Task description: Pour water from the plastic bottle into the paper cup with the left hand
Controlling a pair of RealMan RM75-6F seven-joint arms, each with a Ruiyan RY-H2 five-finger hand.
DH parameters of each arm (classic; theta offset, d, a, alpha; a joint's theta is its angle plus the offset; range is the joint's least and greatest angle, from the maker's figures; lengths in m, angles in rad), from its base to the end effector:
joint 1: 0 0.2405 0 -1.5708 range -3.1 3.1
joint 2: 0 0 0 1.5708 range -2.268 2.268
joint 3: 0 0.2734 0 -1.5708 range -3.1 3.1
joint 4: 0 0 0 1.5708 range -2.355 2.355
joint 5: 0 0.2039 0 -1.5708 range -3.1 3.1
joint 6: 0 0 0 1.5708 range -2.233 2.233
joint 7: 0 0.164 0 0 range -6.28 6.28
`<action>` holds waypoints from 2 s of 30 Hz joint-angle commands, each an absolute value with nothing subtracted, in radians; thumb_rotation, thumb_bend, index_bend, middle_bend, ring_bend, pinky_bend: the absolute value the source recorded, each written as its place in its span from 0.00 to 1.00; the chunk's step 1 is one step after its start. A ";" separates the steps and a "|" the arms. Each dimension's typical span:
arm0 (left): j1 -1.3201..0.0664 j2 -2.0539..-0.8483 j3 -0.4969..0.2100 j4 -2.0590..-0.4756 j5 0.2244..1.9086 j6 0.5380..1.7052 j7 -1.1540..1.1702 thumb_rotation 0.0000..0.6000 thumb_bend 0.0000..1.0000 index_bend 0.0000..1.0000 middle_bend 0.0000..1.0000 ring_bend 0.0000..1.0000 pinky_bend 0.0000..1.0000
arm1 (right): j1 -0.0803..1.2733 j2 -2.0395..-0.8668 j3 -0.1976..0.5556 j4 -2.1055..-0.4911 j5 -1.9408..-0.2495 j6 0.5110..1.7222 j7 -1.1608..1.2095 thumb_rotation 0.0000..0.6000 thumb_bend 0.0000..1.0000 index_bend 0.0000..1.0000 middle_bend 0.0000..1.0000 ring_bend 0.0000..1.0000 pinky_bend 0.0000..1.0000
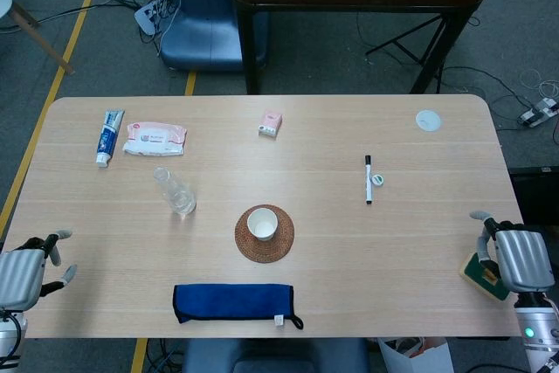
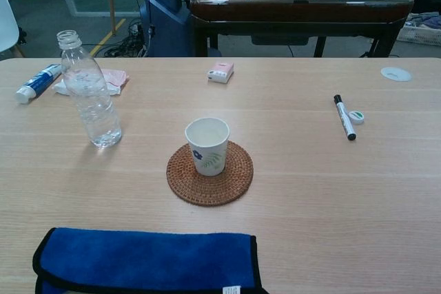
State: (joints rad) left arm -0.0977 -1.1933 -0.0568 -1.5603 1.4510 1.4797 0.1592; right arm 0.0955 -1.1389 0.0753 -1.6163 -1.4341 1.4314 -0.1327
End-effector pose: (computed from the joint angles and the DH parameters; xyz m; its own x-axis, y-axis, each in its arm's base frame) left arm -0.3328 0.2077 0.1550 0.5121 0.0023 0.8589 0.8585 0.0295 -0.5119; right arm -0.3304 -0.2100 0.1649 0.4831 -0.0340 0.8749 -0.8741 0.0398 0.4842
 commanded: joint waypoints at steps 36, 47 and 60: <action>-0.258 -1.245 -0.147 -1.548 1.325 1.234 -0.043 1.00 0.06 0.07 0.07 0.07 0.21 | 0.090 -1.133 0.075 -1.635 -1.420 1.434 -0.158 1.00 0.58 0.34 0.55 0.50 0.54; -0.355 -1.295 -0.218 -1.547 1.129 1.053 -0.058 1.00 0.02 0.07 0.01 0.03 0.17 | 0.089 -1.119 0.078 -1.643 -1.417 1.432 -0.138 1.00 0.58 0.36 0.55 0.50 0.54; -0.442 -1.385 -0.262 -1.440 1.043 0.978 -0.070 1.00 0.02 0.07 0.00 0.02 0.16 | 0.090 -1.106 0.080 -1.652 -1.394 1.416 -0.132 1.00 0.58 0.39 0.55 0.50 0.54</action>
